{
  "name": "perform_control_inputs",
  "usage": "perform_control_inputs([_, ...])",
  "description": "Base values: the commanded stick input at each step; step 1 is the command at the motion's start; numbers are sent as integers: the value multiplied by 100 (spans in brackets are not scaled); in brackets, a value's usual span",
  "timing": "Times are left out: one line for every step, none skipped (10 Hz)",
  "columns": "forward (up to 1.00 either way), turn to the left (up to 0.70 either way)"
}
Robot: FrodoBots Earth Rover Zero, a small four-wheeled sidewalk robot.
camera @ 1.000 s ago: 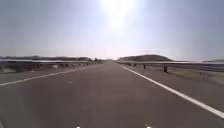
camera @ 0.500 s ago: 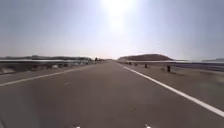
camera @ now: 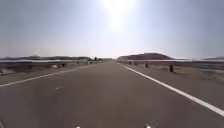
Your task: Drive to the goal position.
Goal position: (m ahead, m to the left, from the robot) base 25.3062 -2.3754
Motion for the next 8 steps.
perform_control_inputs([70,0])
perform_control_inputs([70,0])
perform_control_inputs([70,0])
perform_control_inputs([70,0])
perform_control_inputs([70,0])
perform_control_inputs([70,0])
perform_control_inputs([70,0])
perform_control_inputs([70,0])
